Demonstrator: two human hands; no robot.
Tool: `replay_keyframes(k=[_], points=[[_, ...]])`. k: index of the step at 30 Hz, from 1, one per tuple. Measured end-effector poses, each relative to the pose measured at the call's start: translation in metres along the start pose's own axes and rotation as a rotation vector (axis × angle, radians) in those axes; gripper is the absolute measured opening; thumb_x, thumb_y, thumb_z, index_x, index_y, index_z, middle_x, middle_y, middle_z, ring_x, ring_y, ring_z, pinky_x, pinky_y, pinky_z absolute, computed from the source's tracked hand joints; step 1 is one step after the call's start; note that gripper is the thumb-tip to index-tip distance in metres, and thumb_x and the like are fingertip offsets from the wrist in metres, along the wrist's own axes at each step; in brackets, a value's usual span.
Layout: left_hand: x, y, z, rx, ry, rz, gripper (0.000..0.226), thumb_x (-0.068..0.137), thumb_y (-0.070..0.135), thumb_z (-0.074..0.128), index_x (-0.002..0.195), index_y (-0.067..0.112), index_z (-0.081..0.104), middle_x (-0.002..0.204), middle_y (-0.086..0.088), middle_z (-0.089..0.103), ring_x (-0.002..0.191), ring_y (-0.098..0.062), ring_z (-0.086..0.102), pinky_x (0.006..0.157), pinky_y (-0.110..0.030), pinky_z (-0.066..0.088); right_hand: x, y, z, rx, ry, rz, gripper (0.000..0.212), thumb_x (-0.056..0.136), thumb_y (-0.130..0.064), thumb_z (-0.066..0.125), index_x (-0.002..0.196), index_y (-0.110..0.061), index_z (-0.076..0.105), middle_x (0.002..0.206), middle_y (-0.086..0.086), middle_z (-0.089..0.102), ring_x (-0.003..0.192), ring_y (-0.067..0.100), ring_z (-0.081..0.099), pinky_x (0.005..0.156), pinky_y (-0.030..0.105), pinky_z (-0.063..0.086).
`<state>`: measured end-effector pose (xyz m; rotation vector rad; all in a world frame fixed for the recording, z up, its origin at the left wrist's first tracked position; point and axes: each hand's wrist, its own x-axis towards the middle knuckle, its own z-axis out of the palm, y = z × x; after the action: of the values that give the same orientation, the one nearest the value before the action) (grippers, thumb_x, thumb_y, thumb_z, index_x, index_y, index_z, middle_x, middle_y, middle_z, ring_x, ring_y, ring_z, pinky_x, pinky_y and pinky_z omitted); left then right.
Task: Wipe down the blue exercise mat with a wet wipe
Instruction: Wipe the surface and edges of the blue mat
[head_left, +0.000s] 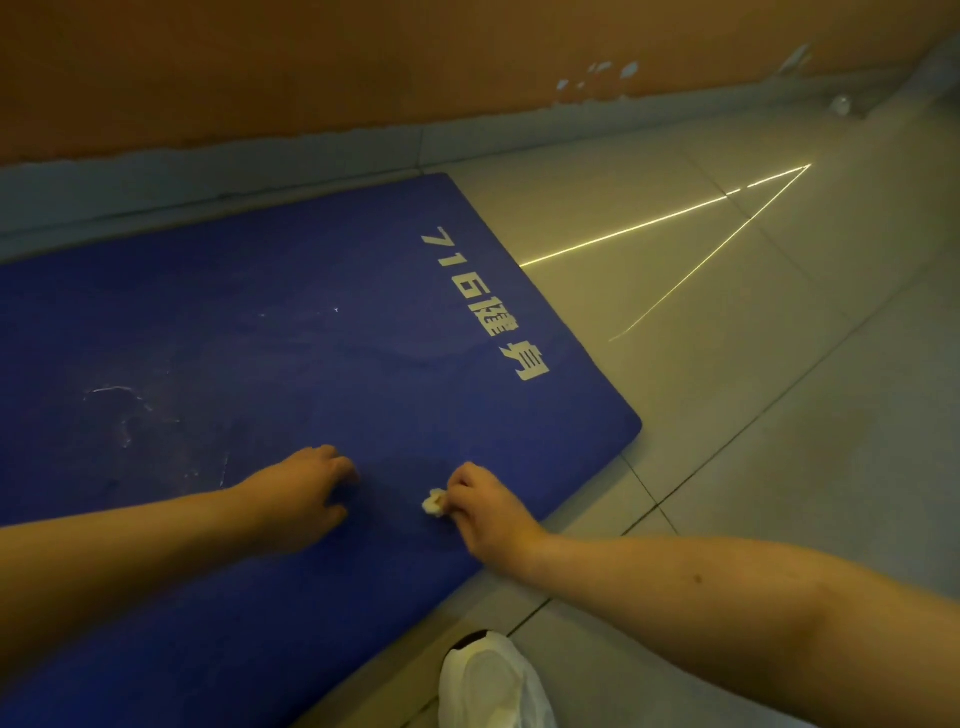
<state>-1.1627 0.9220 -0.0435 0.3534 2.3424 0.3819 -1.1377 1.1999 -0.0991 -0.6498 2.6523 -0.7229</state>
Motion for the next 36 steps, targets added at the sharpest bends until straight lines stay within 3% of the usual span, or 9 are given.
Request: replay_keyframes(k=[4,9,14,20,24,28,30,33,36], points=[[-0.004,-0.006,0.007,0.12,0.007,0.045,0.054,0.098,0.037,0.055,0.149,0.026,0.04,0.154,0.007,0.027,0.139,-0.017,0.028,0.111,-0.031,0.038,0.013,0.055,-0.044,-0.079,0.154,0.284,0.006,0.094,-0.01,0.061,0.095,-0.006,0.066,0.1,0.006,0.055,0.093,0.018,0.054,0.081,0.031,0.047],[-0.007,-0.014,0.006,0.169,-0.019,0.029,0.058,0.096,0.038,0.055,0.15,0.024,0.038,0.159,0.003,0.018,0.143,-0.021,0.023,0.114,-0.032,0.036,0.004,0.088,-0.076,-0.14,0.308,0.694,0.007,0.099,-0.012,0.061,0.095,-0.007,0.064,0.105,0.003,0.048,0.102,0.026,0.057,0.082,0.028,0.042],[-0.006,-0.023,0.007,0.188,-0.033,-0.011,0.058,0.097,0.04,0.056,0.15,0.024,0.037,0.16,0.001,0.014,0.142,-0.024,0.023,0.112,-0.035,0.039,-0.016,0.02,-0.027,0.058,0.262,0.491,0.009,0.101,-0.01,0.057,0.098,-0.015,0.064,0.106,-0.005,0.051,0.097,0.009,0.053,0.08,0.004,0.038],[-0.006,-0.024,0.01,0.202,-0.042,-0.011,0.058,0.097,0.04,0.056,0.15,0.024,0.038,0.163,-0.001,0.007,0.147,-0.027,0.017,0.114,-0.038,0.037,-0.035,-0.025,0.012,0.099,-0.048,0.051,0.01,0.094,0.0,0.059,0.093,-0.001,0.069,0.1,0.01,0.055,0.089,0.005,0.044,0.087,-0.002,0.03],[-0.011,-0.026,0.011,0.181,-0.033,-0.014,0.057,0.097,0.039,0.056,0.149,0.023,0.039,0.163,0.0,0.007,0.146,-0.026,0.016,0.112,-0.04,0.04,-0.012,0.003,-0.014,0.028,-0.006,0.029,0.011,0.087,0.002,0.061,0.088,-0.004,0.07,0.093,0.013,0.059,0.086,0.016,0.052,0.081,0.014,0.04],[-0.018,-0.032,0.011,0.196,-0.025,-0.052,0.058,0.097,0.038,0.054,0.15,0.022,0.037,0.162,-0.001,0.005,0.146,-0.026,0.015,0.109,-0.037,0.042,0.018,0.051,-0.07,-0.108,0.255,0.532,0.017,0.097,-0.012,0.064,0.081,-0.014,0.057,0.1,0.005,0.049,0.098,0.027,0.055,0.075,0.031,0.041],[-0.022,-0.038,0.011,0.2,-0.009,-0.077,0.058,0.097,0.038,0.054,0.15,0.022,0.035,0.162,-0.001,0.005,0.145,-0.027,0.016,0.107,-0.035,0.044,0.024,0.052,-0.07,-0.11,0.311,0.631,0.02,0.099,-0.021,0.063,0.081,-0.015,0.056,0.102,0.003,0.049,0.099,0.027,0.056,0.076,0.034,0.045],[-0.025,-0.046,0.011,0.2,0.007,-0.11,0.059,0.097,0.038,0.054,0.15,0.023,0.034,0.161,-0.002,0.004,0.144,-0.027,0.017,0.106,-0.035,0.044,0.021,0.009,-0.027,0.034,0.293,0.434,0.012,0.099,-0.011,0.057,0.096,-0.013,0.068,0.105,0.006,0.055,0.099,0.026,0.059,0.089,0.04,0.052],[-0.025,-0.048,0.011,0.196,0.01,-0.127,0.06,0.097,0.037,0.055,0.151,0.022,0.033,0.162,-0.004,0.003,0.146,-0.028,0.016,0.11,-0.036,0.041,0.012,-0.043,0.025,0.155,0.146,0.092,0.02,0.094,-0.004,0.056,0.097,-0.013,0.073,0.102,0.007,0.061,0.097,0.022,0.06,0.092,0.034,0.051]])
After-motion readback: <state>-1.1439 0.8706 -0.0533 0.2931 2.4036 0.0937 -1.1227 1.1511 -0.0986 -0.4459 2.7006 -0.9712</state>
